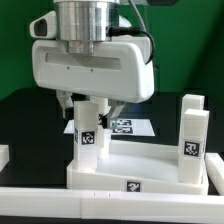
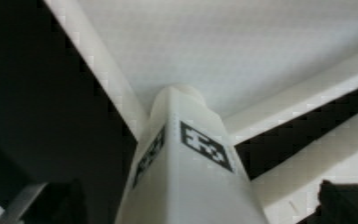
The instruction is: Assemble desk
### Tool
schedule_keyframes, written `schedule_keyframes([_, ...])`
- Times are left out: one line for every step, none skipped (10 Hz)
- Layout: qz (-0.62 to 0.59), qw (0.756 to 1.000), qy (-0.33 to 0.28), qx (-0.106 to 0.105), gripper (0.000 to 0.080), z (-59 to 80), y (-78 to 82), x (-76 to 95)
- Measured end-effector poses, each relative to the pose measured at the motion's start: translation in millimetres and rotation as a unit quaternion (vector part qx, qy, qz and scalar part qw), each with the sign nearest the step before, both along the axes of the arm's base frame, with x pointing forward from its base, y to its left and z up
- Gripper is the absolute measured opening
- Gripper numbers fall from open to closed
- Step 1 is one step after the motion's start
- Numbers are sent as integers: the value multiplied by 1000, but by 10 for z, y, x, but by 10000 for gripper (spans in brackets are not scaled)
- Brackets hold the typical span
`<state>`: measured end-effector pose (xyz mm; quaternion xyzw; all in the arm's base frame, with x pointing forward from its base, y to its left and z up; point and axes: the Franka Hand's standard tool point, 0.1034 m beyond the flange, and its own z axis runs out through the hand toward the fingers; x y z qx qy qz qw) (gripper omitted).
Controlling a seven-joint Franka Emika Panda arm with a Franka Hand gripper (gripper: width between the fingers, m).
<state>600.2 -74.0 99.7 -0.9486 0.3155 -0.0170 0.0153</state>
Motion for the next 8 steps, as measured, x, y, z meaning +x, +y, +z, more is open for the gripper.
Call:
schedule_keyframes([40, 999, -2, -2, 649, 10, -2, 3])
schedule_keyframes([99, 995, -2, -5, 649, 8, -7, -1])
schedule_keyframes([132, 991, -3, -7, 649, 5, -12, -6])
schedule_keyframes([185, 983, -3, -10, 649, 5, -19, -7])
schedule_keyframes([229, 973, -2, -14, 649, 6, -23, -8])
schedule_keyframes([252, 968, -3, -15, 649, 8, -26, -6])
schedule_keyframes([300, 954, -1, -20, 649, 8, -36, -7])
schedule_keyframes([324, 946, -1, -23, 649, 8, -37, -6])
